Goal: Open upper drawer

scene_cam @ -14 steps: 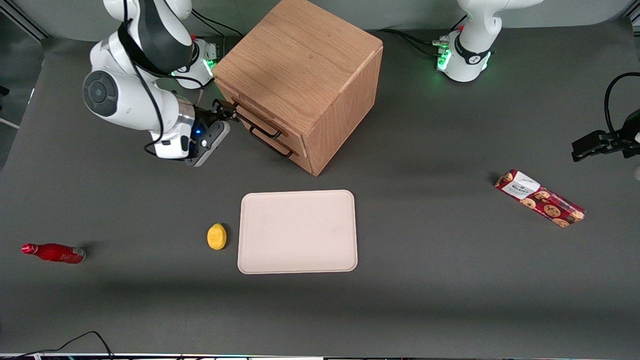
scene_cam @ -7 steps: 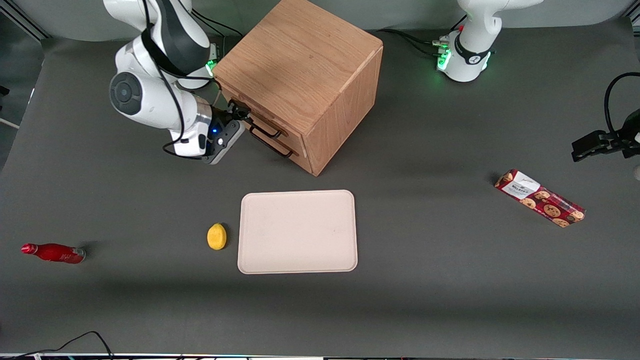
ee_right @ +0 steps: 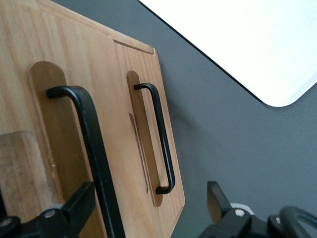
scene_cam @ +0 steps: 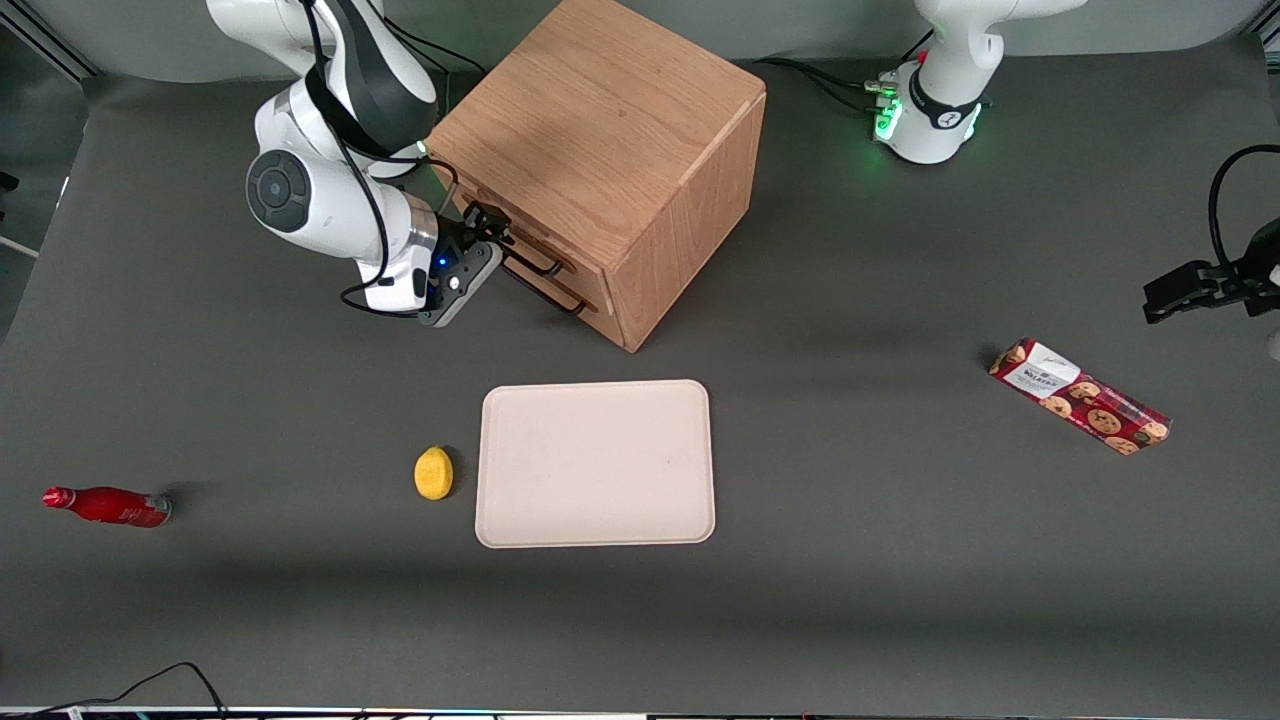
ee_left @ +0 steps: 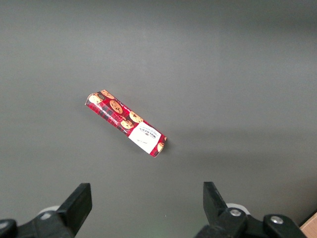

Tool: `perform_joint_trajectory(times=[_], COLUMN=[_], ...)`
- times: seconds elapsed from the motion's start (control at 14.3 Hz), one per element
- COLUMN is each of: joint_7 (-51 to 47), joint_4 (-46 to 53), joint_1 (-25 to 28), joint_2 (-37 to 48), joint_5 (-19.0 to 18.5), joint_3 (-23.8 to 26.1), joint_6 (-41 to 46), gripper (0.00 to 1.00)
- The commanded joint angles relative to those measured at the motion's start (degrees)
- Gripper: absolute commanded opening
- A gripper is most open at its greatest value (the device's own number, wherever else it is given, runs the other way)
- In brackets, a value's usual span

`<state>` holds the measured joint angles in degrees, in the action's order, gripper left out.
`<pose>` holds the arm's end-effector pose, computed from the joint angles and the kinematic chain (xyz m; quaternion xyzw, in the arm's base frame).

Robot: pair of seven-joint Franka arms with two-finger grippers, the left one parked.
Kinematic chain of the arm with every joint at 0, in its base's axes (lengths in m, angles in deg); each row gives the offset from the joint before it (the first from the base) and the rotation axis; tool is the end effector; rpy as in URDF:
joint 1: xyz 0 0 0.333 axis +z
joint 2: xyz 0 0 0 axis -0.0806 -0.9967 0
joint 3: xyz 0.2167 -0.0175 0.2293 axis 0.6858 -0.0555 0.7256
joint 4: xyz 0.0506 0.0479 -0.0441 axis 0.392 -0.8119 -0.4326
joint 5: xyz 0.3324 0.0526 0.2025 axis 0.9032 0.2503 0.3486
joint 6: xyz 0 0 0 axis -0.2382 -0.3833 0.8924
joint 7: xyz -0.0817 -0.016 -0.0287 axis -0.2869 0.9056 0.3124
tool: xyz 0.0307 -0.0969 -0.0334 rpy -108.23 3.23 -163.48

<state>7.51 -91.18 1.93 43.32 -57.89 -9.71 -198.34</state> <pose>0.4579 0.2563 0.3985 -0.9217 -0.3376 0.0844 0.1715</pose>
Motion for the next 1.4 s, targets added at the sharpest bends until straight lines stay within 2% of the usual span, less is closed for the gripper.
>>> perform_joint_trajectory(times=[0.0, 0.49, 1.33], joint_7=[-0.9, -0.8, -0.3], joint_4=[-1.9, -2.9, -1.3], joint_1=[-0.1, -0.1, -0.2], joint_2=[-0.1, -2.7, -4.3], joint_5=[1.6, 0.7, -1.2], joint_3=[1.3, 2.0, 0.5], joint_6=[-3.4, -7.3, -7.7], gripper=[1.0, 1.0, 1.0])
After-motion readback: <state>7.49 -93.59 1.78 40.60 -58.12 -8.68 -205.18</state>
